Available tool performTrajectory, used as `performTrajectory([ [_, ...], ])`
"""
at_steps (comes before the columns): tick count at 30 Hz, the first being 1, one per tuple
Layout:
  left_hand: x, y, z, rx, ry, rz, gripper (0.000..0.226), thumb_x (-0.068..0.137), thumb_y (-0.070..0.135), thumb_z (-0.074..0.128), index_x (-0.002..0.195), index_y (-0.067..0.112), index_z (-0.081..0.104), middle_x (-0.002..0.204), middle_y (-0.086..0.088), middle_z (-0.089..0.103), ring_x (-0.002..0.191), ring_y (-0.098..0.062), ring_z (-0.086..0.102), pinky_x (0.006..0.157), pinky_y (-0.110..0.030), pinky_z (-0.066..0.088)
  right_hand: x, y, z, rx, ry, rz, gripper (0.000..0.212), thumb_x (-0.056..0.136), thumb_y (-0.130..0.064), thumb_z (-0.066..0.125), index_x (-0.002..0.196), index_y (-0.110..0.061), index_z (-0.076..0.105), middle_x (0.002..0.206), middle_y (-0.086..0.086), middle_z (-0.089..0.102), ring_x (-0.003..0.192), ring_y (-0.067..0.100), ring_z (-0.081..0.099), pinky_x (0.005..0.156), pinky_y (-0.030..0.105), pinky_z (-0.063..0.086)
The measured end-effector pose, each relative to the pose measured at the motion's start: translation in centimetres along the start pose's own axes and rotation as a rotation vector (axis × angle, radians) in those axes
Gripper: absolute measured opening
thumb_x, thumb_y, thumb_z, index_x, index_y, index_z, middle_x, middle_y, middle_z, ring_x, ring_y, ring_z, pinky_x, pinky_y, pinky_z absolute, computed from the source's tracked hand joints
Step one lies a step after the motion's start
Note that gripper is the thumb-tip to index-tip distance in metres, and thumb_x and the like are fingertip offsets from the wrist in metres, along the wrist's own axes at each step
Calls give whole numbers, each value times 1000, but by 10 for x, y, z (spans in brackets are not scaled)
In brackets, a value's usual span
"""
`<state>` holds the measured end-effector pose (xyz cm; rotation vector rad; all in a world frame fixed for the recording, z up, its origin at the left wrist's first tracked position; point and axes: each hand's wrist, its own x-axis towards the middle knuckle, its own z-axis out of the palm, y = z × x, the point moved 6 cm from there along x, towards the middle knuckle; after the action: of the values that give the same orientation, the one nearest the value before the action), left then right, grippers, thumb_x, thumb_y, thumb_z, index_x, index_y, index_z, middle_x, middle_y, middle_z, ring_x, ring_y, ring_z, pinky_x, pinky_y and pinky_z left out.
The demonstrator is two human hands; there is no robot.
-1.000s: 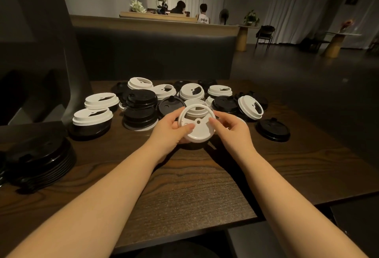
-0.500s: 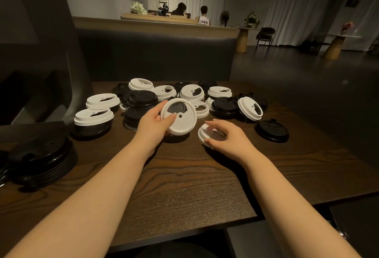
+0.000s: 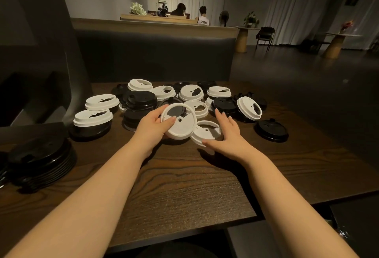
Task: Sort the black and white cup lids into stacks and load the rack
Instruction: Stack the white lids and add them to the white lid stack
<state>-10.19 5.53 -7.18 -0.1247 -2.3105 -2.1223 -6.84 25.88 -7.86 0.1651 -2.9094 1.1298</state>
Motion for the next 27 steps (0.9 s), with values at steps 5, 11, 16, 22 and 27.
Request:
performTrajectory([
  [5,-1,-1,1,49,-11,-8,51,91,16,63,139,26,48,125,4,58,113,-13,55,73,-18,47,5,-3,3,-115,103,93,113,68,-61,74,152,-20,13,155,4,27,143,26,20,115,46,24],
  [11,-1,-6,-2,-44,32,-70,23,92,23,63,113,15,66,104,-4,71,98,-19,66,73,-27,55,6,6,-12,209,277,104,96,75,-31,79,150,-19,22,152,3,32,139,20,31,111,36,30],
  [16,1,-11,0,-176,43,-182,21,94,29,58,106,13,63,95,-4,71,88,-18,67,76,-33,55,-6,-14,-10,319,282,-131,93,76,-25,79,149,-25,22,152,-6,30,138,9,29,110,24,27],
  [22,-5,-13,23,-273,-77,-284,40,99,43,42,119,14,59,109,-10,70,103,-24,66,94,-42,51,-6,-30,13,240,88,-267,95,78,-24,78,143,-43,12,155,-9,25,141,7,24,116,34,26],
  [27,-10,-12,31,-461,-116,-336,39,103,42,28,104,15,56,104,-13,71,104,-29,65,97,-47,49,-5,-32,17,205,34,-283,92,78,-27,78,136,-51,11,154,-14,25,137,0,24,111,25,28],
])
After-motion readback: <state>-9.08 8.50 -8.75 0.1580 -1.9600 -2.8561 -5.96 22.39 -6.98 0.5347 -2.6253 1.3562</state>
